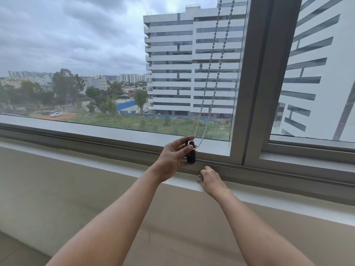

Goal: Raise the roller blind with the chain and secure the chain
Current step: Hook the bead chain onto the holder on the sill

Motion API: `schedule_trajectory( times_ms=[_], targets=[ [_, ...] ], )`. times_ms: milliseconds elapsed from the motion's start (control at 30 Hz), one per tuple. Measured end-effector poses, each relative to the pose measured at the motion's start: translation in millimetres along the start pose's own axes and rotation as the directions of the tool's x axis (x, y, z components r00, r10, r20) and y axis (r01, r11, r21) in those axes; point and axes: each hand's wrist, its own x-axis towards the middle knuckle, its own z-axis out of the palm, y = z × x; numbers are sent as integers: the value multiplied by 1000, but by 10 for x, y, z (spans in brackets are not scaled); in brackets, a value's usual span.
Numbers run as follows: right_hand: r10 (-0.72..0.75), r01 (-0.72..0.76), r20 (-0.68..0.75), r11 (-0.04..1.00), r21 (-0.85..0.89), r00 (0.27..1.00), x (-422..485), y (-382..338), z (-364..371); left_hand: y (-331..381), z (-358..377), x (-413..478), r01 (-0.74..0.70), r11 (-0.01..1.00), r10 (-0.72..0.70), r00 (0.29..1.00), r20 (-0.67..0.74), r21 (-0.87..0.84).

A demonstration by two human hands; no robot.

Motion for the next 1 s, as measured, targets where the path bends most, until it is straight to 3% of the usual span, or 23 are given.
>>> schedule_trajectory(
  times_ms=[300, 733, 867, 1000],
  targets=[
    [-63, 63, 12, 994, -91, 998, 15, -50, 14, 22, -66, -9, -2, 1000, 2, 1000, -16, 5],
    [66, -67, -18, 994, -91, 998, -17, -29, 26, 49, -21, -28, 7, 1000, -7, 1000, 9, 8],
    [149, -119, -152, 975, 189, 977, -82, -16, -150, 17, 71, -27, -10, 1000, 10, 1000, -13, 13],
    [241, -20, -254, 760, 649, 937, -197, -16, -526, -19, 223, -27, -23, 999, 25, 999, -48, 38]
  ],
)
